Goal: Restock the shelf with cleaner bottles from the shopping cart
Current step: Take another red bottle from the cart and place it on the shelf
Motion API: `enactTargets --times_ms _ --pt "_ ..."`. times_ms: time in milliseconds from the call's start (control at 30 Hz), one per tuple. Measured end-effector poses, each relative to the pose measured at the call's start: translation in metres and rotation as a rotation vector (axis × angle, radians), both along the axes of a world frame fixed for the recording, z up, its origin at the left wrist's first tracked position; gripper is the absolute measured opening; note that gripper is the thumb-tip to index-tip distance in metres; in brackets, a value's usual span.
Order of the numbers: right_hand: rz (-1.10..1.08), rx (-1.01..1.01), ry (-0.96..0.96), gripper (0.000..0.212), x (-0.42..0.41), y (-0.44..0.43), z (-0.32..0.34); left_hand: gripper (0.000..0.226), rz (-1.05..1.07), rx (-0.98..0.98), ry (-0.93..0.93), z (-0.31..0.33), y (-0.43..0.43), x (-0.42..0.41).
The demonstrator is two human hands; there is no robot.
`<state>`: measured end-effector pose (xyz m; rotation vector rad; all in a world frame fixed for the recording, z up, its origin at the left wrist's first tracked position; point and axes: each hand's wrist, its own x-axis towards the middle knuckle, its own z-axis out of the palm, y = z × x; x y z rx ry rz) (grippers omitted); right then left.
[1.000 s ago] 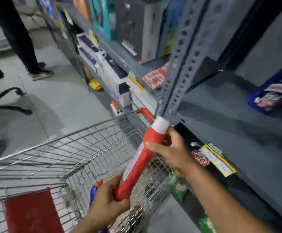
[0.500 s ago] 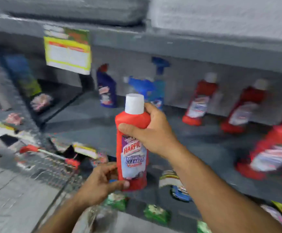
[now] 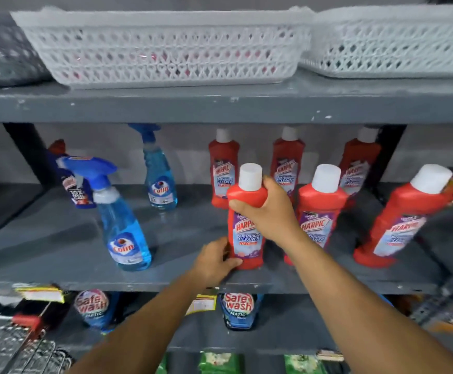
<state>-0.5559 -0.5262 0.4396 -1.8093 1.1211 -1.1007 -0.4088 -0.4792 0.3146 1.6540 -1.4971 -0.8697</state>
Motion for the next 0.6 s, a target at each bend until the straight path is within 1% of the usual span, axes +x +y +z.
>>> enactTargets --times_ms 67,167,200,233,267,300,333,367,400,433,467,533,600 --pt "-0.015 -0.006 0.004 0.059 -0.004 -0.002 -0.004 0.047 -0.011 0.017 -0.059 0.001 -0.006 -0.003" --pt "-0.017 -0.002 0.020 0.067 -0.009 0.000 -0.007 0.046 -0.011 -0.026 -0.196 0.005 -0.004 -0.007" --pt "-0.035 -0.025 0.018 0.072 -0.010 0.003 -0.006 0.047 -0.004 -0.053 -0.231 0.007 -0.001 -0.007" --pt "-0.083 -0.089 0.008 0.077 -0.011 0.008 -0.004 0.049 0.010 -0.085 -0.260 0.008 0.005 -0.005" --pt "-0.149 -0.211 -0.005 0.078 -0.009 0.014 0.000 0.051 0.042 -0.115 -0.288 0.009 0.015 0.000" --pt "-0.204 -0.391 -0.025 0.074 -0.006 0.020 0.004 0.052 0.090 -0.150 -0.306 0.011 0.028 0.008" --pt "-0.231 -0.598 -0.056 0.064 -0.003 0.025 0.010 0.051 0.139 -0.196 -0.307 0.014 0.043 0.017" --pt "-0.206 -0.777 -0.092 0.052 0.006 0.030 0.014 0.048 0.197 -0.244 -0.297 0.013 0.061 0.031" --pt "-0.135 -0.905 -0.126 0.042 0.019 0.035 0.016 0.045 0.265 -0.279 -0.286 0.010 0.083 0.048" --pt "-0.036 -0.965 -0.157 0.033 0.038 0.042 0.015 0.041 0.346 -0.294 -0.284 0.007 0.109 0.069" --pt "0.074 -0.970 -0.170 0.028 0.059 0.049 0.011 0.036 0.442 -0.290 -0.286 0.004 0.136 0.091" --pt "0.304 -0.871 -0.150 0.021 0.104 0.071 -0.008 0.026 0.661 -0.264 -0.297 -0.004 0.189 0.137" --pt "0.548 -0.674 -0.047 0.018 0.163 0.108 -0.040 0.021 0.947 -0.199 -0.365 -0.021 0.257 0.193"
